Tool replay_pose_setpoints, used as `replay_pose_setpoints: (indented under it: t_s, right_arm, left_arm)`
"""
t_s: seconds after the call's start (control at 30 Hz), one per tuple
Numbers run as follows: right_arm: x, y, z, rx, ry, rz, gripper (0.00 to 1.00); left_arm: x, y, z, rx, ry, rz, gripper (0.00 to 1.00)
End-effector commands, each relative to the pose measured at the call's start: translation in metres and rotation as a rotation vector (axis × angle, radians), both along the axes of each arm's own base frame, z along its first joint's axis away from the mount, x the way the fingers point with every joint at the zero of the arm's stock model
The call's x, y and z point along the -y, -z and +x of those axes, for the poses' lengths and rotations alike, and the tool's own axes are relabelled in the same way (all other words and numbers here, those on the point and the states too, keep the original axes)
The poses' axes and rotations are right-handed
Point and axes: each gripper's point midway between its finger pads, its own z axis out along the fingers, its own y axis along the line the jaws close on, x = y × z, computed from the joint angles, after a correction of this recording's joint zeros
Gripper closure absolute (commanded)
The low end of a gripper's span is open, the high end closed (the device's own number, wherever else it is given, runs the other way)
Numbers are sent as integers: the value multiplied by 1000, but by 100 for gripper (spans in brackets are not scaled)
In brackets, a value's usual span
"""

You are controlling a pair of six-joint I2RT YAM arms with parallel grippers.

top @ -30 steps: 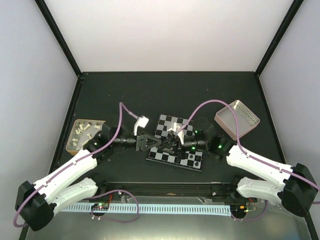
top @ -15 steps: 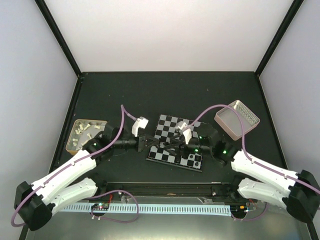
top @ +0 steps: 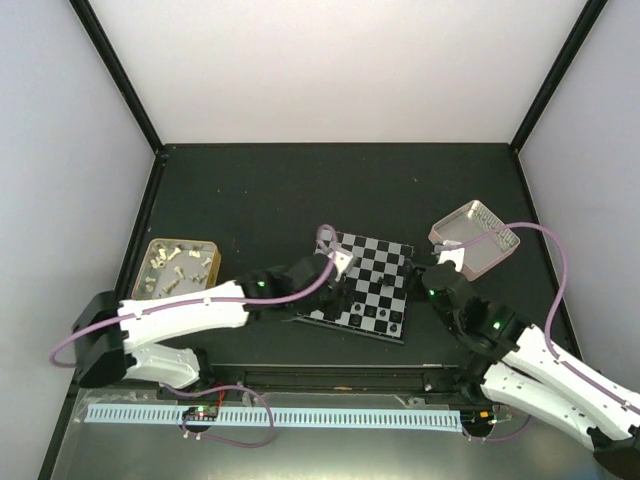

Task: Set up the chess pieces on the board
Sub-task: Place the chess piece on the chessboard.

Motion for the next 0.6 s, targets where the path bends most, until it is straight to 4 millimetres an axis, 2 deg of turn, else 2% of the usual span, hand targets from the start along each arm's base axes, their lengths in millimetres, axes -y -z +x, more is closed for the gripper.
replay_pose_setpoints:
  t_s: [0.0, 0.13, 0.27, 0.43, 0.57]
  right_arm:
    - [60, 4, -5, -28, 302, -41, 34]
    - [60, -5, -7, -1, 301, 12, 34]
    - [56, -10, -7, 20, 266, 41, 33]
    - [50, -6, -9, 19, 223, 57, 32]
    - [49, 1, -12, 11, 205, 68, 32]
  left_arm:
    - [24, 8, -1, 61, -86, 117, 98]
    - [47, 33, -12, 61, -104, 215, 98]
    - [63, 47, -18, 65, -126, 271, 98]
    - [65, 62, -8, 86, -183, 302, 98]
    - [68, 77, -8, 75, -193, 295, 98]
